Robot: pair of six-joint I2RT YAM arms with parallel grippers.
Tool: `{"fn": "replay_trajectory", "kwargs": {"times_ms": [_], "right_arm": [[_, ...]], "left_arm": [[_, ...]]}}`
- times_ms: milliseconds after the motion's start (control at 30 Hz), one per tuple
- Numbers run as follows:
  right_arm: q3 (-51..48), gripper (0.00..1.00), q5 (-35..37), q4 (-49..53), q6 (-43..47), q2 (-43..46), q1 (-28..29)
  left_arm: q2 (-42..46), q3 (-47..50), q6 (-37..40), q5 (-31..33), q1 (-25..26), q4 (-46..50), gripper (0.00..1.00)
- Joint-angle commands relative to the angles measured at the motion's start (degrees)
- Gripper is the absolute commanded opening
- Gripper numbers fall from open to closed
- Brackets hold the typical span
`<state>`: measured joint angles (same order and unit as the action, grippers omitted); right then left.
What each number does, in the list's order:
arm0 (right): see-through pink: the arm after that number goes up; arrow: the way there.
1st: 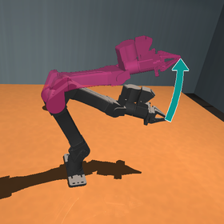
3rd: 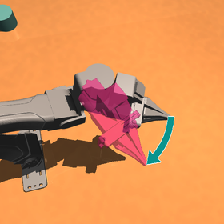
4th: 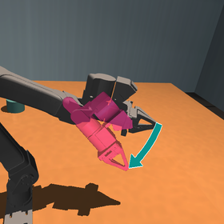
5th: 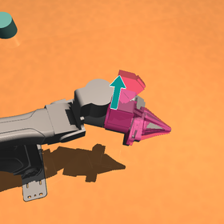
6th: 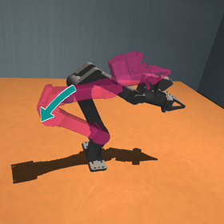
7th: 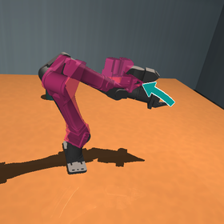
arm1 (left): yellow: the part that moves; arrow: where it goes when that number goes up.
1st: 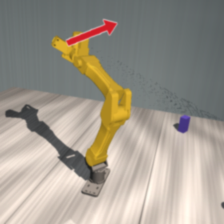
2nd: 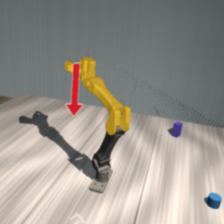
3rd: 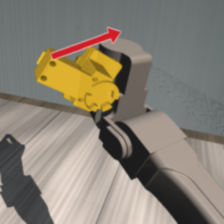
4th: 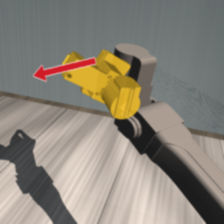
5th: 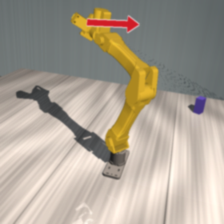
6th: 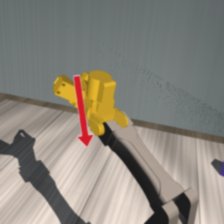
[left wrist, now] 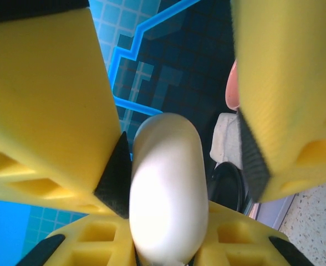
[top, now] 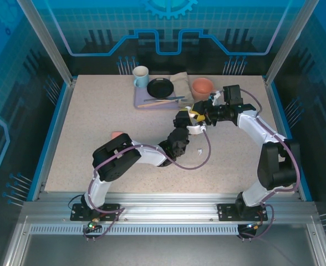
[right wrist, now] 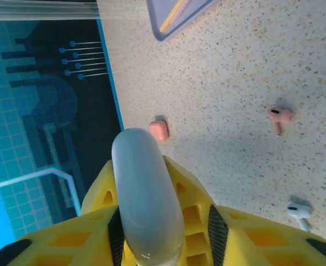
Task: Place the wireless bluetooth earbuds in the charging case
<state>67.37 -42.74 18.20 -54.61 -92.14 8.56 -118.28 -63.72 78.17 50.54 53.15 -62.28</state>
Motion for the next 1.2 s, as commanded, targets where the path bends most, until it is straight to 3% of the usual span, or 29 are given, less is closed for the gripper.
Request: {"fn": "replay_trajectory", "kwargs": {"times_ms": [0,167,400,533,633,733,800,867,933,1100,1167], "right_arm": [[-1.4,0.41,-3.1,-1.7,-2.5,0.6,-0.6],[-1.6,0.25,-4.0,-2.9,-3.7,1.1,-0.6],[-1.3,0.13,-4.2,-4.4,-5.8,1.2,-0.7],[-0.5,0.11,-2.6,-5.3,-7.0,1.0,-0.7],[0.7,0.09,-0.9,-5.6,-7.7,0.3,-0.9],[3.1,0.07,0.8,-5.7,-8.0,-1.0,-1.0],[4.9,0.07,1.8,-5.2,-7.8,-2.1,-1.0],[6.7,0.06,2.7,-4.9,-7.5,-3.1,-1.0],[7.8,0.05,3.3,-5.3,-7.3,-3.9,-0.9],[9.3,0.06,4.4,-6.0,-4.8,-4.3,-0.3],[9.4,0.06,5.0,-6.4,-2.1,-3.8,0.7]], "left_arm": [[-0.7,-3.1,-0.2,0.2,0.2,-3.1,0.0],[-1.1,-3.8,-0.3,-0.1,0.3,-2.2,0.0],[-1.6,-5.1,-0.5,-0.1,0.5,-1.4,0.01],[-1.3,-5.2,-1.7,0.4,0.5,-1.4,0.43],[1.6,-4.4,-7.4,1.5,0.5,0.3,0.7],[7.5,-2.6,-16.8,1.9,0.3,5.9,0.86],[11.3,-2.2,-23.1,3.1,-0.4,9.9,0.89],[15.9,-2.5,-33.9,4.5,-1.7,17.4,0.95],[21.0,-3.9,-47.6,4.5,-3.6,30.9,0.98],[32.8,-8.9,-82.3,-2.8,-11.1,62.4,0.99],[35.5,-12.6,-95.7,-13.2,-16.6,75.4,0.99]]}}
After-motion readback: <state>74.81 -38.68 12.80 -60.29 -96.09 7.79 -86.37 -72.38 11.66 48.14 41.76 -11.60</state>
